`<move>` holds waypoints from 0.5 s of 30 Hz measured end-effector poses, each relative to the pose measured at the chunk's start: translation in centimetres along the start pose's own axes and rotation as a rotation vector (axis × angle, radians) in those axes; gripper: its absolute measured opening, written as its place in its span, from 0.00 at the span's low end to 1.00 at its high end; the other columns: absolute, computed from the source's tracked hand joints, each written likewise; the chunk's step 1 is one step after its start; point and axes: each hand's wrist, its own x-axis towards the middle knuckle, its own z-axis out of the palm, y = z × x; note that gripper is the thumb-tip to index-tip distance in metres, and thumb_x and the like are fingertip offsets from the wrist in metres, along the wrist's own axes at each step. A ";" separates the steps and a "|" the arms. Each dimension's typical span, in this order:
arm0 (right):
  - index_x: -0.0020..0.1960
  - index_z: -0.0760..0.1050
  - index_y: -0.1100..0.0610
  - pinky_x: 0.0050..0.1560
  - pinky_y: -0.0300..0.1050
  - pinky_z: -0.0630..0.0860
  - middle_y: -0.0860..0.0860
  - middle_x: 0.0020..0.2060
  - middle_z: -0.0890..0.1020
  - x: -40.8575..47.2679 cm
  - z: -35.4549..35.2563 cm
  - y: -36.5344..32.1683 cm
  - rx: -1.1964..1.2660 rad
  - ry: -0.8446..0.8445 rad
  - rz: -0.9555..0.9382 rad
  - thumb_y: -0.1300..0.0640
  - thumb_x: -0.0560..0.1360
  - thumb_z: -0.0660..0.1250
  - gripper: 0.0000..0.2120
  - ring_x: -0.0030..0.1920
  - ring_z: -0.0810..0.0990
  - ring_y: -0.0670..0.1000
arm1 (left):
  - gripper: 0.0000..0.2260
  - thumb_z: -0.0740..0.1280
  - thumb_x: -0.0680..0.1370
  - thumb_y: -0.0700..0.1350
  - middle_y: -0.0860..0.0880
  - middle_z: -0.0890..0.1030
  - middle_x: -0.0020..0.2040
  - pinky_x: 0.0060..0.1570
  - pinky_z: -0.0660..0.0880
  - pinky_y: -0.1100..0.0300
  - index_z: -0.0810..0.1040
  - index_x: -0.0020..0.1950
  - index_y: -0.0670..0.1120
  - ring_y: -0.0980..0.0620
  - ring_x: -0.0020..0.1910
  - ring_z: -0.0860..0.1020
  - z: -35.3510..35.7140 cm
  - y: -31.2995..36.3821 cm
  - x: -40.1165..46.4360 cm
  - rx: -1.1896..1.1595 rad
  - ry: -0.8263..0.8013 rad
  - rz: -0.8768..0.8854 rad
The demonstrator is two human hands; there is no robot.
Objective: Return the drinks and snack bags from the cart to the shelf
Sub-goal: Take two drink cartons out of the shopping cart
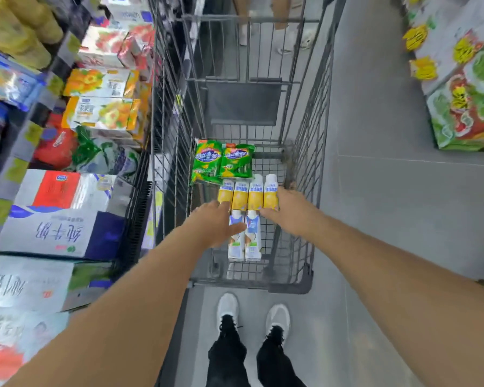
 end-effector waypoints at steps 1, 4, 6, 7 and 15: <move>0.58 0.77 0.61 0.53 0.51 0.77 0.58 0.52 0.82 1.4 0.9 0.4 0.013 -0.012 0.005 0.51 0.78 0.68 0.15 0.53 0.80 0.59 | 0.36 0.59 0.79 0.65 0.39 0.65 0.76 0.71 0.64 0.46 0.60 0.78 0.42 0.40 0.75 0.64 0.9 -0.5 1.3 -0.013 -0.021 -0.011; 0.59 0.73 0.65 0.46 0.47 0.72 0.57 0.48 0.76 4.5 3.5 1.4 -0.011 -0.064 0.082 0.48 0.79 0.67 0.20 0.50 0.77 0.58 | 0.33 0.59 0.80 0.63 0.38 0.69 0.72 0.66 0.67 0.48 0.63 0.75 0.41 0.39 0.71 0.67 3.5 -1.9 4.9 -0.072 -0.041 0.004; 0.60 0.72 0.66 0.44 0.46 0.69 0.55 0.48 0.75 6.6 5.7 2.3 -0.007 -0.099 0.127 0.49 0.78 0.68 0.21 0.52 0.77 0.58 | 0.32 0.61 0.80 0.62 0.39 0.68 0.73 0.66 0.67 0.49 0.62 0.76 0.42 0.40 0.71 0.68 5.2 -2.5 6.9 -0.134 -0.067 0.002; 0.60 0.72 0.66 0.45 0.47 0.70 0.56 0.50 0.77 7.5 6.8 2.7 0.012 -0.117 0.147 0.50 0.78 0.69 0.21 0.53 0.77 0.58 | 0.32 0.62 0.80 0.61 0.40 0.67 0.74 0.66 0.67 0.48 0.61 0.77 0.43 0.40 0.71 0.67 6.0 -2.7 7.7 -0.168 -0.082 -0.006; 0.62 0.74 0.63 0.46 0.45 0.71 0.59 0.57 0.80 11.6 13.1 4.8 0.077 -0.166 0.351 0.53 0.78 0.69 0.17 0.59 0.78 0.60 | 0.26 0.65 0.80 0.54 0.41 0.73 0.66 0.55 0.72 0.53 0.65 0.73 0.41 0.42 0.61 0.74 10.6 -3.4 13.3 -0.382 -0.213 -0.133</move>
